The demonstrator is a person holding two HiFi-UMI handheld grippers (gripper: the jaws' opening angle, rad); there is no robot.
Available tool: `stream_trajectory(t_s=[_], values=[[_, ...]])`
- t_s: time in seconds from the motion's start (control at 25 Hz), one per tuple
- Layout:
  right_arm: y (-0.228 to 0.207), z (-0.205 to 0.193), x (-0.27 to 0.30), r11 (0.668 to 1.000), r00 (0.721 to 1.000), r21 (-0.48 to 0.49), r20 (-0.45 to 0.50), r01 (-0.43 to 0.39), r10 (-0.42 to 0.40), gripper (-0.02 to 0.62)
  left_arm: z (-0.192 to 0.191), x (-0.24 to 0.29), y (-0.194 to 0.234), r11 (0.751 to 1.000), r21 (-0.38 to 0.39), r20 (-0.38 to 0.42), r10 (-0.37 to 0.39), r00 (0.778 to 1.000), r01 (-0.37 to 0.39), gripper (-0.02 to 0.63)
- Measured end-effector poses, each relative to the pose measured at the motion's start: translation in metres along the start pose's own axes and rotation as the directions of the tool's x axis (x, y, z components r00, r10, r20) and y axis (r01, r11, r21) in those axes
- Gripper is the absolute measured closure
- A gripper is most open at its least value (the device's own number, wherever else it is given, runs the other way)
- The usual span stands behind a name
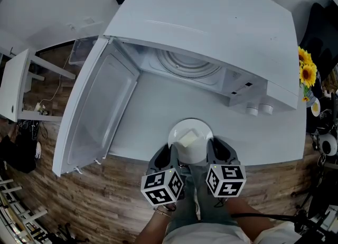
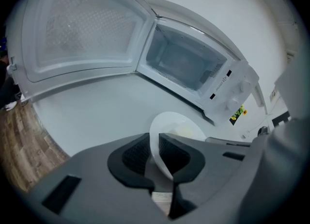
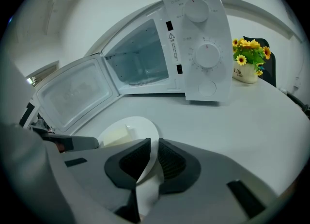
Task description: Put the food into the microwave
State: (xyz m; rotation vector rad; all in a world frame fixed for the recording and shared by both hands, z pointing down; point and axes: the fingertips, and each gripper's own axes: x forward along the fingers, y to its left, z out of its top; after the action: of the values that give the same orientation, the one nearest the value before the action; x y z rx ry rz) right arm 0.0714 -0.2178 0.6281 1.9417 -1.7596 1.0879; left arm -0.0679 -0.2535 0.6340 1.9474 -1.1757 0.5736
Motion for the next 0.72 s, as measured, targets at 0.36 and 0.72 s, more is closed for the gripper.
stream_trajectory(t_s=[0.36, 0.72], values=[[0.007, 0.021, -0.005, 1.000, 0.999, -0.025, 0.045, -0.003, 0.004, 0.534, 0.020, -0.008, -0.004, 1.000, -0.013, 0.044, -0.005, 0.999, 0.006, 0.546], [0.022, 0.055, -0.013, 0.999, 0.995, -0.029, 0.101, -0.023, 0.026, 0.534, 0.055, -0.022, -0.008, 1.000, -0.007, 0.102, -0.010, 0.995, 0.011, 0.546]])
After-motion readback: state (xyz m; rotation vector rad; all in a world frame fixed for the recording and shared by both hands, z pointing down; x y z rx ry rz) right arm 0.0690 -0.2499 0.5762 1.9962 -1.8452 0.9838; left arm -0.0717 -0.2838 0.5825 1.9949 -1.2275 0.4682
